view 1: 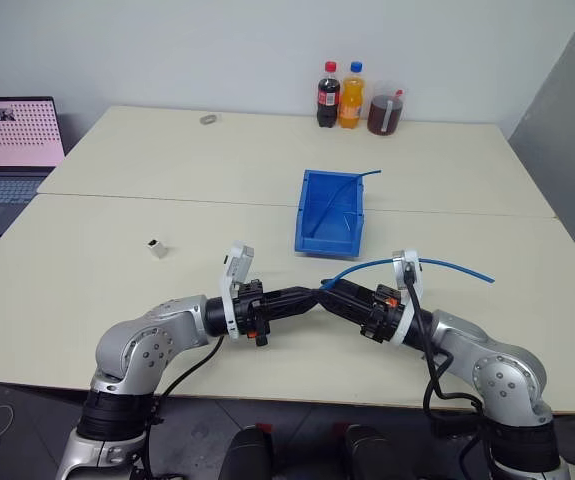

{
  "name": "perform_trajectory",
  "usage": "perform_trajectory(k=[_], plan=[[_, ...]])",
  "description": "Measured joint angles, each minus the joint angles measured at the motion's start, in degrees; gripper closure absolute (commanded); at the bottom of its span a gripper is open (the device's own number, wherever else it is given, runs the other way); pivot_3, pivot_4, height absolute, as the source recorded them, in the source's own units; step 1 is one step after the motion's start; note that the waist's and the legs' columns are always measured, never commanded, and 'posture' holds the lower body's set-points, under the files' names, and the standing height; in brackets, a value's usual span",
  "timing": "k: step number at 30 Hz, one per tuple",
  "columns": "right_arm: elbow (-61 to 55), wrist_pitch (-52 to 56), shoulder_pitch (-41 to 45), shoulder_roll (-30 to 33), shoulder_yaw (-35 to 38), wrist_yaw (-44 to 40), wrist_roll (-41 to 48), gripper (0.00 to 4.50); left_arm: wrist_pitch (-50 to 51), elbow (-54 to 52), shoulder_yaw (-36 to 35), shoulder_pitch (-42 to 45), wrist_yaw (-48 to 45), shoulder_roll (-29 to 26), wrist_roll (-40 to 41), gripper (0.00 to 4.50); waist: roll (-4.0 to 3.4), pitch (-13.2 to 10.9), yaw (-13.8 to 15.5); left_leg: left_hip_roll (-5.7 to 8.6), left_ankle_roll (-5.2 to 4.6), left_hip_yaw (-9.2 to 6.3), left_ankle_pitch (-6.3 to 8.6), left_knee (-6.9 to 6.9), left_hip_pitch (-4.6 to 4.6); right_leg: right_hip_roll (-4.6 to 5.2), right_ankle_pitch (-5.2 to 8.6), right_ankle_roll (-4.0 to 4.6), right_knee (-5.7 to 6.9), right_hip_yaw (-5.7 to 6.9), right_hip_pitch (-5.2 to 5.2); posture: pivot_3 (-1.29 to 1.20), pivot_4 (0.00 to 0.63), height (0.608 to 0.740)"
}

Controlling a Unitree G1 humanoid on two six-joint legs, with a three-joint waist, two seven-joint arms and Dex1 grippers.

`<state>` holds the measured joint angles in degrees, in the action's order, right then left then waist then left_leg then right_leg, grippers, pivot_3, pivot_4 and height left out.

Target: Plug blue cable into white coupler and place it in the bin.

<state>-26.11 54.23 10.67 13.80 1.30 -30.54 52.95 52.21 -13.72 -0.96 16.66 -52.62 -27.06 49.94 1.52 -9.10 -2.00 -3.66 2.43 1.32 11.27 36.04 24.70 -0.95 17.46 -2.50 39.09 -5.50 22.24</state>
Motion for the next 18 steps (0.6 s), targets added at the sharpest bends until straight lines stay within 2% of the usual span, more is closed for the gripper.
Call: perform_trajectory(k=[7,17,18], plan=[[0.4,0.17,0.23,0.67,0.05,-0.33,2.14,4.33,-0.06,-0.41,-0.07,-0.36,-1.21,-1.63,0.98,4.26,0.0,0.0,-0.02,-0.01,0.0,0.01,0.0,-0.01,0.0,0.0,0.0,0.0,-0.01,-0.01,0.02,0.0,0.15,0.74],[0.43,1.57,0.17,1.64,0.4,0.21,6.56,4.36,-2.57,-1.19,0.65,-0.67,-4.18,-3.38,0.1,4.26,-0.01,-0.01,-0.04,-0.01,0.0,0.02,0.0,-0.02,0.01,0.0,0.01,0.0,-0.02,-0.02,0.04,0.0,0.15,0.74],[0.43,1.69,0.16,1.66,0.01,0.25,6.71,4.36,-2.67,-1.19,0.72,-0.73,-4.95,-4.17,0.02,3.54,-0.01,-0.01,-0.08,-0.01,0.0,0.02,0.0,-0.04,0.01,0.0,0.01,0.0,-0.02,-0.03,0.04,0.0,0.15,0.74]])
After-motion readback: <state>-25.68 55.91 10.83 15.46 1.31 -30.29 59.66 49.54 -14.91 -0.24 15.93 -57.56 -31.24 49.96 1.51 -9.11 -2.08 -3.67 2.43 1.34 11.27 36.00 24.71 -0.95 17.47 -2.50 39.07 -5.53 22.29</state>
